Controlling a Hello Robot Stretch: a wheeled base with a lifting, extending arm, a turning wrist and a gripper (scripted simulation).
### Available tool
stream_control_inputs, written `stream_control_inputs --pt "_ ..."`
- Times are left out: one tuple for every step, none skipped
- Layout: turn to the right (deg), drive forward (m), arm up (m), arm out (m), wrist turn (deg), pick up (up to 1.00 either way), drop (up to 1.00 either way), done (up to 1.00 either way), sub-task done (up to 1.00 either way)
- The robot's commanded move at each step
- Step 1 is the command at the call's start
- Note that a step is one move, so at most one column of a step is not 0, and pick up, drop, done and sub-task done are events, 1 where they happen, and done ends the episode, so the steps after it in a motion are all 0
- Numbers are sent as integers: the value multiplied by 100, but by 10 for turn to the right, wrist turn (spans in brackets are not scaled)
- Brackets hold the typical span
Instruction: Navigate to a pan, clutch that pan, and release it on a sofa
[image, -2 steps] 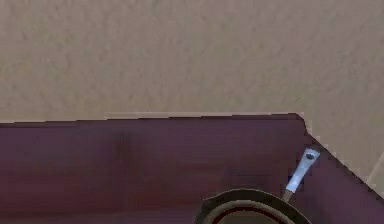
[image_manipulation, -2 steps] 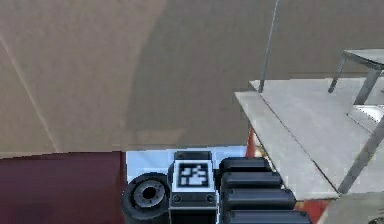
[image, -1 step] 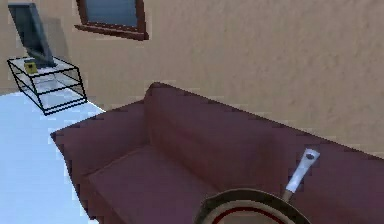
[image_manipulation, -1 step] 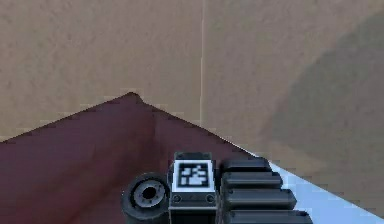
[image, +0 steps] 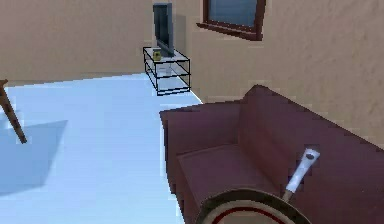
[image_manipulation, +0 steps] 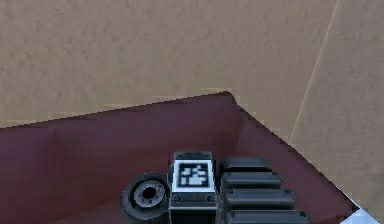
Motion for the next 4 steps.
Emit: stream_control_inputs --pt "0 0 0 30 0 0 0 0 0" --pt "0 0 0 0 390 0 0 0 0" --pt "0 0 -30 0 0 0 0 0 0" --pt "0 0 -50 0 0 0 0 0 0"
